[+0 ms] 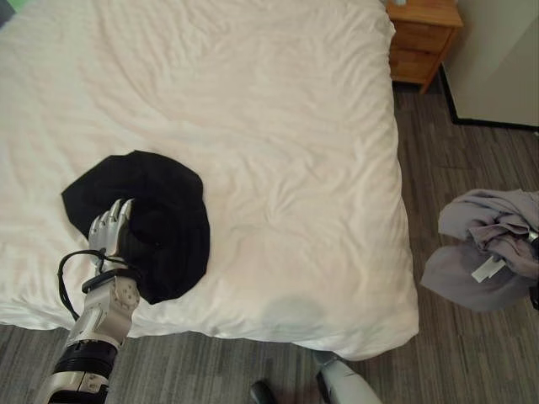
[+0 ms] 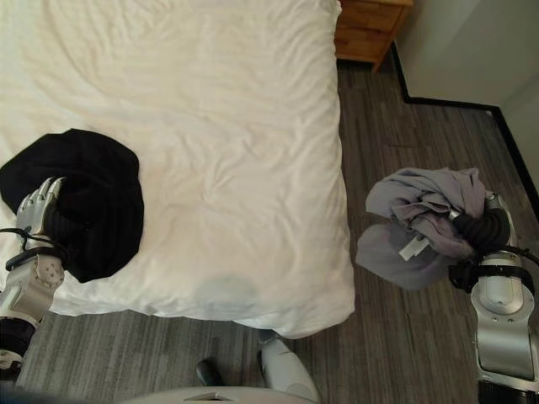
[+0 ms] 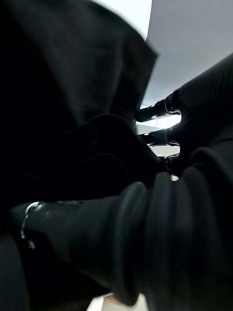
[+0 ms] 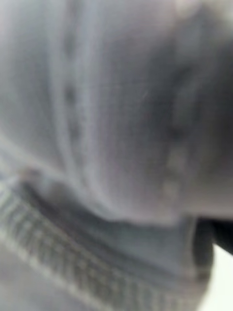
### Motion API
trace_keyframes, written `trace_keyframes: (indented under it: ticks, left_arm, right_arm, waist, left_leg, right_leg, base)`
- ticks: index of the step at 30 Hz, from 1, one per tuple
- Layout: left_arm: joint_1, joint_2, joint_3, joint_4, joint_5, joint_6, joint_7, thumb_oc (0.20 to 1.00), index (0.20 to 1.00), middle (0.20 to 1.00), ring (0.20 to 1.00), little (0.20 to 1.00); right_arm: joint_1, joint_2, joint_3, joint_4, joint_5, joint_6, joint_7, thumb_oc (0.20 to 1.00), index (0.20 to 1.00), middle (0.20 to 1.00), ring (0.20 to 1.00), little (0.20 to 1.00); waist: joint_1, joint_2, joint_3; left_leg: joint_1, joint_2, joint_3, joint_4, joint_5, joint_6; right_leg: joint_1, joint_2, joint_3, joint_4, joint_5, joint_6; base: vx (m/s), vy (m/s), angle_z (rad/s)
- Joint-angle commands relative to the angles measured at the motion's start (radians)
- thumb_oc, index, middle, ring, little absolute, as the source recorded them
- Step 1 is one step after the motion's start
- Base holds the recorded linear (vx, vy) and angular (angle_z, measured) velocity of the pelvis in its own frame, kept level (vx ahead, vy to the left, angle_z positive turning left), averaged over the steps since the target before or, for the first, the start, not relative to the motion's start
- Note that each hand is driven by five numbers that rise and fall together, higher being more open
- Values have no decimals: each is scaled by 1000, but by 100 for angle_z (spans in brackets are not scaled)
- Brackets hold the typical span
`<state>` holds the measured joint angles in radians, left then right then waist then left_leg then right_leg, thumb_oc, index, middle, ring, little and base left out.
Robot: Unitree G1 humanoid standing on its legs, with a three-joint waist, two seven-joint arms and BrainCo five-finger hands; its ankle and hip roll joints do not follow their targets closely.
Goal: Pick up bed clothes into laundry basket.
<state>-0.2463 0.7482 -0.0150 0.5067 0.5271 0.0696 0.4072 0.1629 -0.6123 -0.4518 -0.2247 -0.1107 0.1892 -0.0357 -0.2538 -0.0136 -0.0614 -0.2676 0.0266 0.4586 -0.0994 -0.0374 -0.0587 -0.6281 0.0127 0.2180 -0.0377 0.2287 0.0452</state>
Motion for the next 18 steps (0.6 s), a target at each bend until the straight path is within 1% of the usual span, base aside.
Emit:
trace_keyframes:
  ticks: [1,5,7,8,10,11,12,13,14,16,17,18]
  left_arm:
    - [-125,52,31,12,32,31,10,1000,1000,1000,1000,1000]
    - [-192,72,16,15,28,58,-5,1000,1000,1000,1000,1000]
    - [-272,87,-34,72,37,102,-29,1000,1000,1000,1000,1000]
    - [-356,75,-95,182,35,137,-50,1000,1000,1000,1000,1000]
    - [-372,73,-108,194,33,135,-45,1000,1000,1000,1000,1000]
    - [-524,9,-221,420,37,213,-128,1000,1000,1000,1000,1000]
    - [-581,-47,-298,535,72,273,-227,1000,1000,1000,1000,1000]
    - [-588,-50,-303,540,73,273,-227,1000,1000,1000,1000,1000]
    - [-612,-75,-328,577,71,281,-244,1000,1000,1000,1000,1000]
    - [-630,-85,-346,609,71,280,-258,1000,1000,1000,1000,1000]
    - [-646,-120,-372,655,85,319,-332,1000,1000,1000,1000,1000]
    - [-636,-125,-375,651,87,327,-358,925,925,925,925,925]
  right_arm:
    - [-47,-33,-64,-75,-12,-81,-33,200,200,200,200,200]
    - [-49,-21,-53,-70,-13,-91,-42,200,200,200,200,200]
    - [-58,-7,-35,-68,-8,-95,-46,200,200,200,200,200]
    - [-68,0,-19,-64,0,-105,-62,200,200,200,200,200]
    - [-67,3,-26,-63,0,-105,-62,200,200,200,200,200]
    - [-75,5,-20,-66,12,-112,-64,200,200,200,200,200]
    - [-73,0,-32,-69,17,-123,-77,200,200,200,200,200]
    - [-71,1,-37,-70,17,-123,-77,200,200,200,200,200]
    - [-65,5,-44,-65,22,-132,-92,200,200,200,200,200]
    - [-62,11,-44,-62,26,-139,-103,200,200,200,200,200]
    - [-44,22,-64,-73,38,-146,-113,200,200,200,200,200]
    - [-35,23,-72,-68,40,-153,-118,200,200,200,200,200]
  waist:
    - [-10,11,18]
    - [-15,13,43]
    - [-22,17,68]
    - [-31,20,86]
    - [-27,18,89]
    - [-36,22,109]
    - [-37,22,123]
    - [-34,22,125]
    - [-34,21,133]
    - [-34,20,138]
    - [-31,18,149]
    - [-27,17,153]
  left_leg:
    - [57,67,-63,12,34,-61]
    - [43,66,-67,12,37,-63]
    - [33,63,-68,12,37,-64]
    - [24,61,-72,12,39,-62]
    - [24,61,-73,12,39,-62]
    - [13,58,-84,12,40,-62]
    - [5,54,-95,12,40,-59]
    - [5,54,-97,12,41,-59]
    - [1,52,-104,12,42,-57]
    - [-1,51,-108,12,42,-56]
    - [-3,50,-115,12,43,-55]
    - [-5,50,-116,12,45,-55]
  right_leg:
    - [116,-40,-3,-50,13,19]
    - [105,-41,-1,-50,15,20]
    - [96,-40,-1,-50,13,21]
    - [92,-40,1,-50,12,22]
    - [92,-40,0,-50,12,22]
    - [87,-43,-3,-50,11,23]
    - [85,-46,-8,-50,11,24]
    - [85,-46,-10,-50,11,24]
    - [86,-49,-14,-50,10,25]
    - [87,-51,-18,-50,10,25]
    - [90,-56,-28,-50,8,25]
    - [91,-57,-33,-50,8,26]
  base:
    - [0,0,0]
    - [-10,-4,-2]
    - [0,0,0]
    - [-15,-4,3]
    - [-20,-5,9]
    - [-43,-43,19]
    - [-42,-42,32]
    - [-31,-56,25]
    - [-16,-21,18]
    - [-27,-39,5]
    - [-34,-49,6]
    - [-21,-31,8]
